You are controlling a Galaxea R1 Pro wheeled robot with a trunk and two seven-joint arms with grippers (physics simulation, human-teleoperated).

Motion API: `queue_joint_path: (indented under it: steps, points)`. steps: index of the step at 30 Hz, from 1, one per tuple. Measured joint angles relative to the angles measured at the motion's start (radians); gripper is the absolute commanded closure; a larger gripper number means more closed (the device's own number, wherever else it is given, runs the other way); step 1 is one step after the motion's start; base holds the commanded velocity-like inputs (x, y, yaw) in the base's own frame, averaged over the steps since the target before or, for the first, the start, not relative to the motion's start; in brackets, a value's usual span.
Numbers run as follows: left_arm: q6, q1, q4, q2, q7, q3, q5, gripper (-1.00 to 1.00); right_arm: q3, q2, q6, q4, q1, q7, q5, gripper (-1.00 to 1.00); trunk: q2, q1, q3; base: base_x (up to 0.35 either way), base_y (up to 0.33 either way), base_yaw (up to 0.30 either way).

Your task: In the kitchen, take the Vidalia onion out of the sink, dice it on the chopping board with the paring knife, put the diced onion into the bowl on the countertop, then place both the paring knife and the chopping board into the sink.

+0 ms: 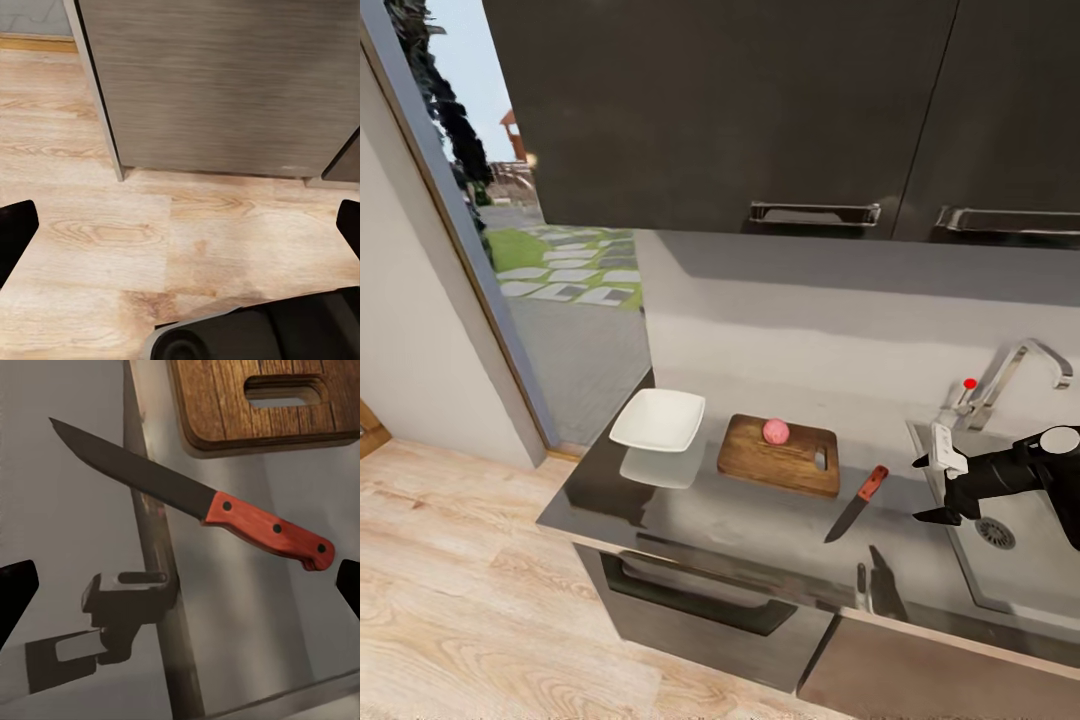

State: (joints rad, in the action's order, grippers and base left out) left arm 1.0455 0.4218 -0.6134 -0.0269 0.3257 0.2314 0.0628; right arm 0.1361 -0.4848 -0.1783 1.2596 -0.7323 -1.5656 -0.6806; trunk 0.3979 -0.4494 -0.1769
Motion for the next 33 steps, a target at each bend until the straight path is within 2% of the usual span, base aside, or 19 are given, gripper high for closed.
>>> queue_joint_path:
  steps: [17, 27, 33]
  points:
    - [0.000, 0.000, 0.000, 0.000, 0.000, 0.002, 0.000, -1.00, 0.000, 0.001, 0.003, 0.000, 0.000, 0.002, -0.001, -1.00, 0.000, 0.000, -0.006, 0.007, 0.000, 0.000]
    - [0.000, 0.000, 0.000, 0.000, 0.000, 0.002, 0.000, -1.00, 0.000, 0.007, 0.001, 0.000, 0.000, 0.002, -0.003, -1.00, 0.000, 0.000, -0.009, 0.258, 0.000, 0.000]
    - [0.000, 0.000, 0.000, 0.000, 0.000, 0.001, 0.000, -1.00, -0.004, 0.008, 0.000, 0.000, 0.000, 0.002, -0.003, -1.00, 0.000, 0.000, -0.018, 0.072, 0.000, 0.000]
